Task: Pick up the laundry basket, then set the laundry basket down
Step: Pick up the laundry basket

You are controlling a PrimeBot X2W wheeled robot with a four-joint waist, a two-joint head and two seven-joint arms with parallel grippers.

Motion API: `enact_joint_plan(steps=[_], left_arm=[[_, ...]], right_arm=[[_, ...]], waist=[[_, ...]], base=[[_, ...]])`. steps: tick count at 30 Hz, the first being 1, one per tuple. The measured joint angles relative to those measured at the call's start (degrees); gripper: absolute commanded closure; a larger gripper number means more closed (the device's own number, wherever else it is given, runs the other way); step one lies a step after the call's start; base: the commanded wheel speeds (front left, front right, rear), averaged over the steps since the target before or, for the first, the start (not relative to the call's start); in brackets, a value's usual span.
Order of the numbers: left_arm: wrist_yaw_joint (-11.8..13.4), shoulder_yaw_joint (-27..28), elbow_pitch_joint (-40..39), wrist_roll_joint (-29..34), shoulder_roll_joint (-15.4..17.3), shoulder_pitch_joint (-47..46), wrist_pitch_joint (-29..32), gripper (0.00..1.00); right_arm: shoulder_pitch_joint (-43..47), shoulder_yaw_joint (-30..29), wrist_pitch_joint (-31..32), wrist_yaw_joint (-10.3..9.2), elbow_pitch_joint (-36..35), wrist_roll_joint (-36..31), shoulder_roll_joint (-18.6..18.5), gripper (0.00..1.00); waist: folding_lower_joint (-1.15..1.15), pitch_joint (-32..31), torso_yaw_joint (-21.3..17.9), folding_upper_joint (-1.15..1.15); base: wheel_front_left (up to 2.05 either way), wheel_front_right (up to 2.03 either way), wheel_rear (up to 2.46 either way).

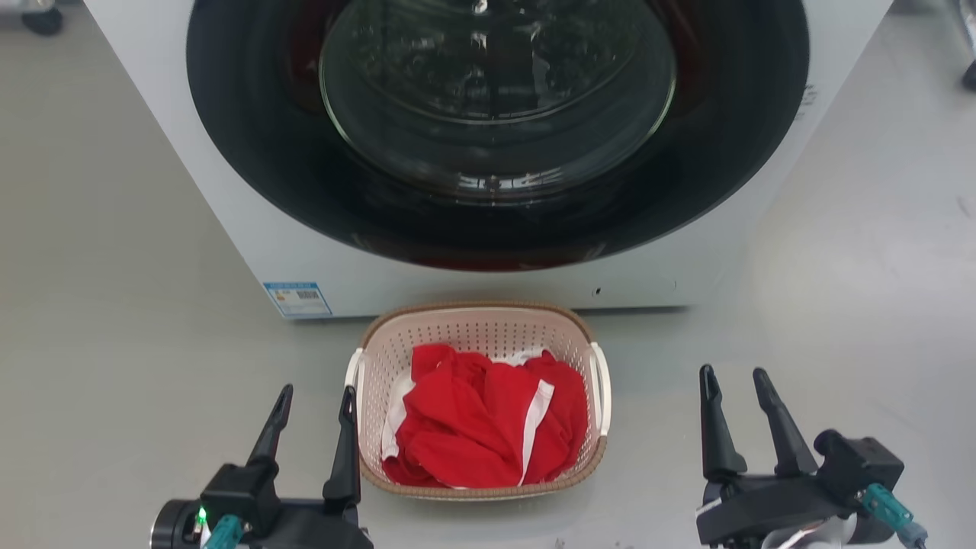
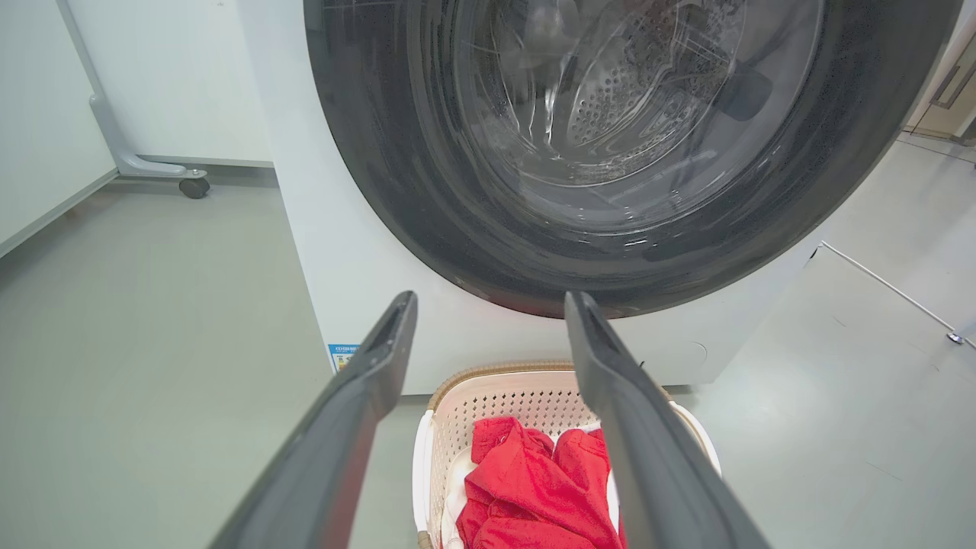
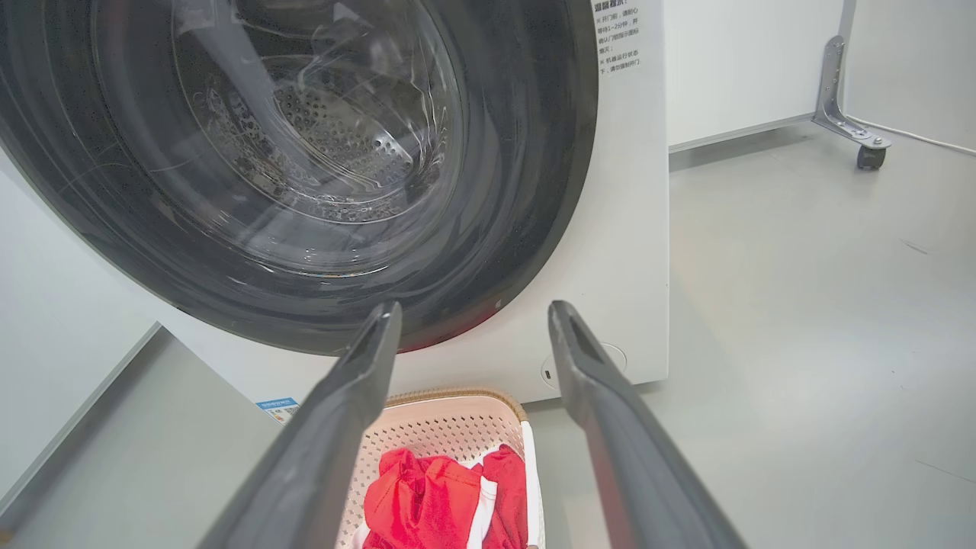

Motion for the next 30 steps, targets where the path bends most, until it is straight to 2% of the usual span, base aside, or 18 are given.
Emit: enact_joint_plan(steps=[13,30], left_arm=[[-0.5,0.1,8.0,-0.4,-0.4,-11.7,-0.2,0.0],[-0.5,-2.2,15.7,-0.3,-1.3,-24.4,-0.2,0.0]], right_arm=[[-10.2,-1.5,-0.4,1.43,4.0,-1.2,-0.6,0.0],[-22.9,-3.1,-0.4,1.75,9.8,-3.1,-1.2,0.0]], waist=[[0.01,11.5,1.1,0.0],[0.0,25.8,2.9,0.0]], base=[[0.0,0.0,0.0],[0.0,0.0,0.0]])
